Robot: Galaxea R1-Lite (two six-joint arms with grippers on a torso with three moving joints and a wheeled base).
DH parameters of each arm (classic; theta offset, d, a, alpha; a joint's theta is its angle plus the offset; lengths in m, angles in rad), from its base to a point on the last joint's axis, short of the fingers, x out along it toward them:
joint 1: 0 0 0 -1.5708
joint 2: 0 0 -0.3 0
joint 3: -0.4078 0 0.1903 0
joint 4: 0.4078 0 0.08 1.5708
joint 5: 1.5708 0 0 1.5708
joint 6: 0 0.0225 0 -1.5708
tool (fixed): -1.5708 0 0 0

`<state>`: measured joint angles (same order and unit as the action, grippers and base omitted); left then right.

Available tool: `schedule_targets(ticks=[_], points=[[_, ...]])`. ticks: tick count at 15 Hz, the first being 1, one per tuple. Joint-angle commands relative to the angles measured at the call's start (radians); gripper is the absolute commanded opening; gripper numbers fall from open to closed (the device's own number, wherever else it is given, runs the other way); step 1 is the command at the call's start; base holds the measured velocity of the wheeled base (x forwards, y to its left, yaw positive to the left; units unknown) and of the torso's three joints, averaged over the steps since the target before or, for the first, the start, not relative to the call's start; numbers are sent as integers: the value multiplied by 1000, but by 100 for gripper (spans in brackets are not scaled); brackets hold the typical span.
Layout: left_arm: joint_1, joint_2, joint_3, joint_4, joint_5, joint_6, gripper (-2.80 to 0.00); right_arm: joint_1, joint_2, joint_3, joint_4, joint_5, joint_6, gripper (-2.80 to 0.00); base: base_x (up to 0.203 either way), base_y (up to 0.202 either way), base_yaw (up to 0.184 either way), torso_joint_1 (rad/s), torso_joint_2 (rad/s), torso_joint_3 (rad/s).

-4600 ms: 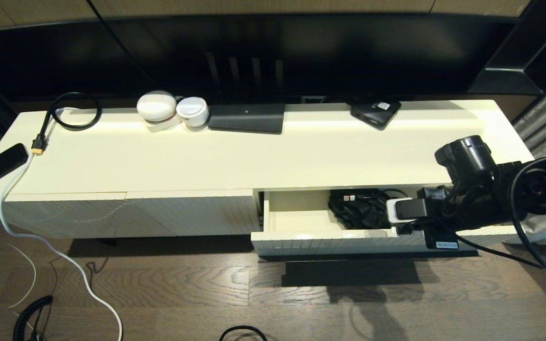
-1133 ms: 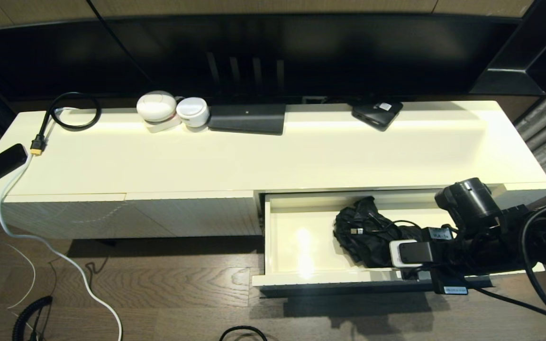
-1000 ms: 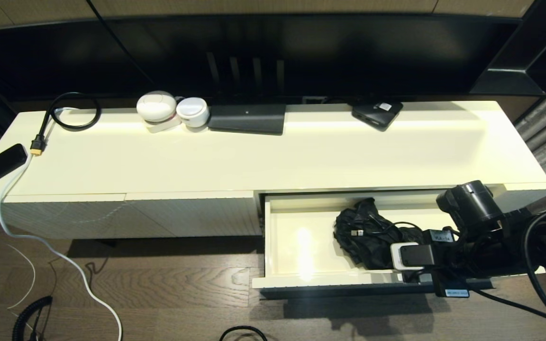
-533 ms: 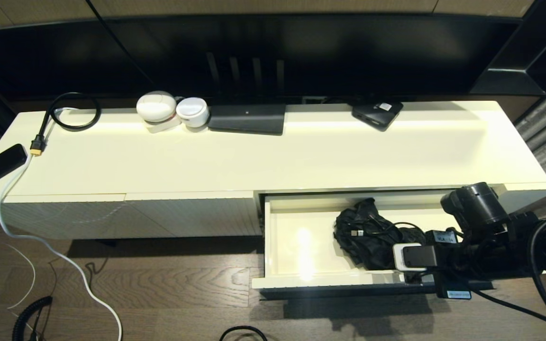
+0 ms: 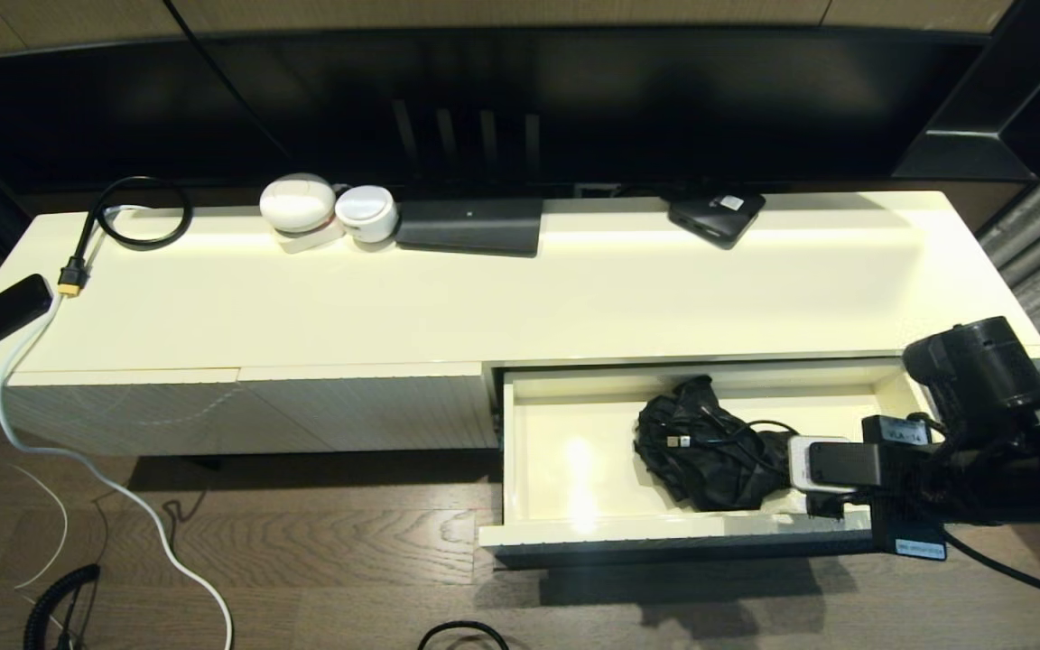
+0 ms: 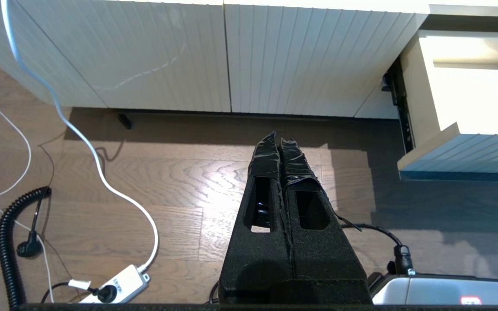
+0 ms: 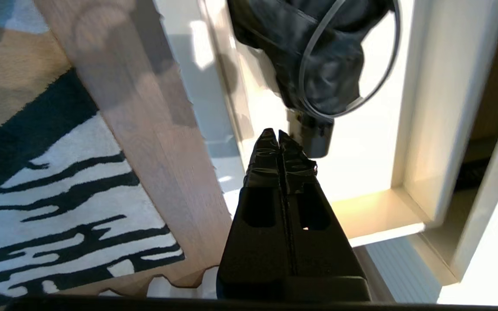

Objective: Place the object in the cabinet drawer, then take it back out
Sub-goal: Open the drawer, then take the data cable out of the drawer and put it on the table

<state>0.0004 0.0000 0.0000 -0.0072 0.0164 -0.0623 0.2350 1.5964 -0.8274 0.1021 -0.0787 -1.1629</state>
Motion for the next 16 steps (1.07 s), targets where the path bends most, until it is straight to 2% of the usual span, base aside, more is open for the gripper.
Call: schedule_targets(ticks=[1,2,3,6,9,11,16], points=[[1,0,0,0,0,-1,-280,-16,-30,-7,-12,0,-29,-280,0,0,0,0,0,0],[0,0,0,0,0,-1,-280,-33,-24,-12,-15,7,-54,-280,0,0,0,0,0,0],[0,0,0,0,0,-1,-280,-50,-17,-20,-19,12,-91,0,0,0,0,0,0,0],[0,0,0,0,0,-1,-280,-88,22,-76,-9,33,-154,0,0,0,0,0,0,0],[1,0,0,0,0,-1,-280,-119,74,-105,-9,120,-226,0,0,0,0,0,0,0],[0,0,0,0,0,-1,-280,-132,97,-105,-7,142,-274,0,0,0,0,0,0,0],[1,0,0,0,0,-1,-280,-131,126,-170,90,151,-304,0,0,0,0,0,0,0]])
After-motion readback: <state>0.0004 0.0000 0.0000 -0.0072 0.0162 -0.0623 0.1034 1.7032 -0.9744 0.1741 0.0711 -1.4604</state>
